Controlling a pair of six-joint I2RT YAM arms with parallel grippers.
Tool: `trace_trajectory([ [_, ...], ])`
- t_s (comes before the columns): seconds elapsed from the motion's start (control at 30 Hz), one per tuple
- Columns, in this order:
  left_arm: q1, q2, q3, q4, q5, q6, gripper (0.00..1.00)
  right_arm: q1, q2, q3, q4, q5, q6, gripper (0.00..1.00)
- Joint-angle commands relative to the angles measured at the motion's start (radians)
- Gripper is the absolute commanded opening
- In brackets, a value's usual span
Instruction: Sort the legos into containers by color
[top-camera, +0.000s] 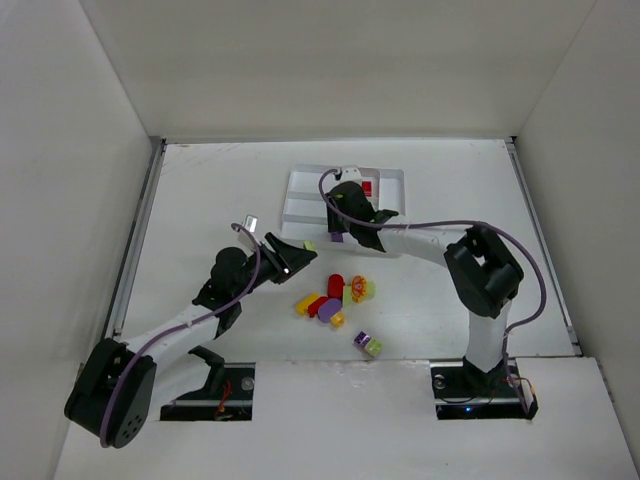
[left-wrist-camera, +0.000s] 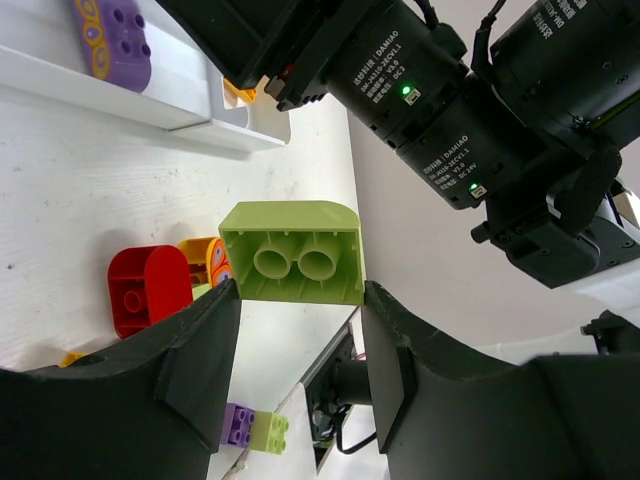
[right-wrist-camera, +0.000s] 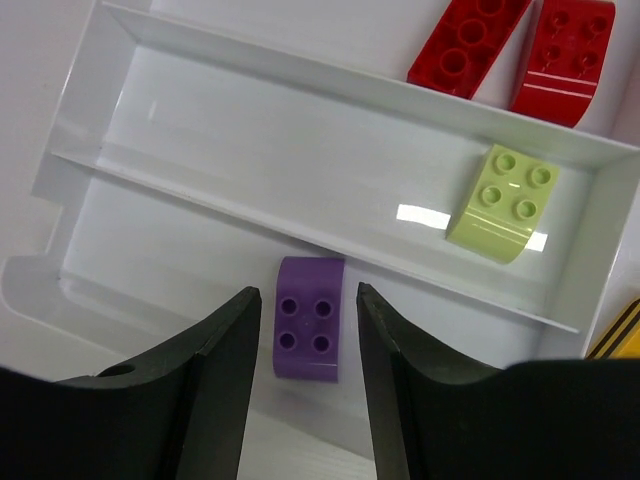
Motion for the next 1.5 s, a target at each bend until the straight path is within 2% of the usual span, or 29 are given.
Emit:
trace_trajectory([
  [0.0,0.017,-0.028,-0.007,0.053,0.012,0.018,0.15,0.017,0.014,0.066,0.0,0.046,-0.123,0.49],
  [0.13,0.026,-0.024,-0.004,0.056,0.01,0.015,0.15,0.019,0.018,0.083,-0.001,0.053,-0.155,0.5],
  [0.2,0.026,-0.02,0.004,0.048,0.0,0.015,0.15,0.022,-0.019,0.053,0.01,0.042,-0.125,0.53],
  [0.37,0.02,0.047,0.082,0.013,-0.065,0.024,0.15,0.008,-0.221,-0.128,0.091,-0.009,0.012,0.6],
  [0.6,-0.036,0.297,0.315,-0.055,-0.255,0.107,0.18,0.012,-0.574,-0.493,0.145,0.036,0.133,0.6],
  [0.77,-0.05,0.522,0.542,-0.165,-0.316,0.178,0.18,0.084,-0.797,-0.674,0.096,0.05,0.224,0.59],
  [0.87,-0.047,0.634,0.662,-0.234,-0.336,0.198,0.2,0.144,-0.852,-0.699,0.019,0.068,0.238,0.62],
  [1.1,-0.052,0.794,0.883,-0.377,-0.378,0.28,0.27,0.347,-0.923,-0.688,-0.177,0.16,0.242,0.81],
  [1.37,-0.066,0.837,0.955,-0.44,-0.405,0.317,0.51,0.502,-0.975,-0.667,-0.348,0.145,0.262,0.96],
  [1.47,-0.075,0.808,0.937,-0.443,-0.404,0.33,0.55,0.541,-0.947,-0.661,-0.397,0.107,0.258,0.99],
])
